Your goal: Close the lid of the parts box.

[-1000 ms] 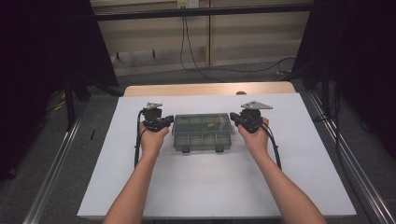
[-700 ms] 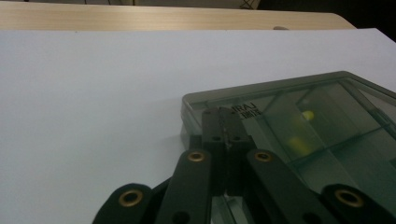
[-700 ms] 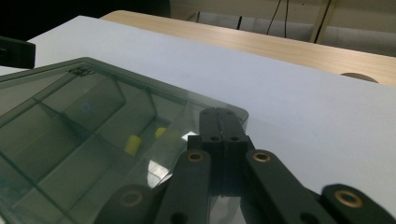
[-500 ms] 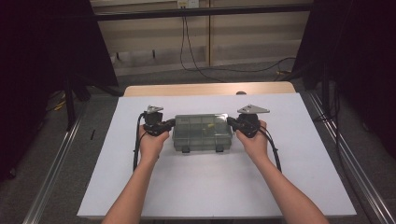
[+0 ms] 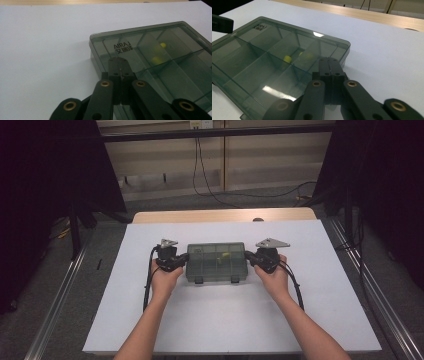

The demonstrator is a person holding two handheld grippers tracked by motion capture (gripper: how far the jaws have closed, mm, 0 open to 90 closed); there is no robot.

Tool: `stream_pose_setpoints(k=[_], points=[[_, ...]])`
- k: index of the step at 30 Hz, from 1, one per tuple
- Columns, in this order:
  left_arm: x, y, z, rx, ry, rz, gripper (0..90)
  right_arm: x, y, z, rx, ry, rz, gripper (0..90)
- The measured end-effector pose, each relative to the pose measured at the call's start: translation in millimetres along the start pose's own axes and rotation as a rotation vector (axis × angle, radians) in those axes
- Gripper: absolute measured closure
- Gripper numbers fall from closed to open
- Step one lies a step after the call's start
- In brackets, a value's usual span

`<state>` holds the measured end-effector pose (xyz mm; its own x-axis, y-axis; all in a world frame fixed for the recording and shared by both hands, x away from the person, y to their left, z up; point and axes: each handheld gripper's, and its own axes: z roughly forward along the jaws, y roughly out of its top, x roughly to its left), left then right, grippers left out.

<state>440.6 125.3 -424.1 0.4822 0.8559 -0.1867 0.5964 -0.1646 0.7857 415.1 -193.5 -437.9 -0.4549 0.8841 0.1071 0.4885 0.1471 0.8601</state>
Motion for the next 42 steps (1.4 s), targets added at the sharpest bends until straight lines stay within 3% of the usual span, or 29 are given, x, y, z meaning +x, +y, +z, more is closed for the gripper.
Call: stream_pose_setpoints(k=[14, 17, 20, 23, 26, 29, 36, 42], points=[[-2.5, -5.3, -1.2, -0.043, 0.005, 0.032, 90.0, -2.0, -4.4, -0.6, -0.032, 0.014, -0.005, 89.8], [-1.7, -10.7, -6.3, -0.093, -0.007, 0.026, 78.6, -4.0, -8.8, -4.3, -0.058, 0.029, 0.044, 81.3], [0.4, -15.3, -17.1, -0.131, -0.023, 0.046, 70.3, -3.6, -12.7, -13.3, -0.081, 0.029, 0.002, 70.3], [3.1, -21.3, -30.8, -0.178, -0.036, 0.060, 61.8, -4.8, -16.9, -27.2, -0.108, 0.036, 0.007, 58.5], [5.6, -28.4, -43.7, -0.216, -0.050, 0.062, 53.7, -5.7, -21.4, -43.2, -0.131, 0.041, -0.019, 48.3], [7.0, -38.7, -54.7, -0.244, -0.061, 0.074, 44.0, -7.5, -26.2, -60.4, -0.150, 0.053, 0.002, 36.7], [12.3, -58.8, -78.1, -0.282, -0.066, 0.095, 31.2, -10.7, -44.9, -95.0, -0.192, 0.050, -0.011, 22.3], [17.5, -71.6, -93.7, -0.293, -0.058, 0.102, 24.5, -12.0, -61.1, -115.1, -0.201, 0.032, -0.040, 17.4]])
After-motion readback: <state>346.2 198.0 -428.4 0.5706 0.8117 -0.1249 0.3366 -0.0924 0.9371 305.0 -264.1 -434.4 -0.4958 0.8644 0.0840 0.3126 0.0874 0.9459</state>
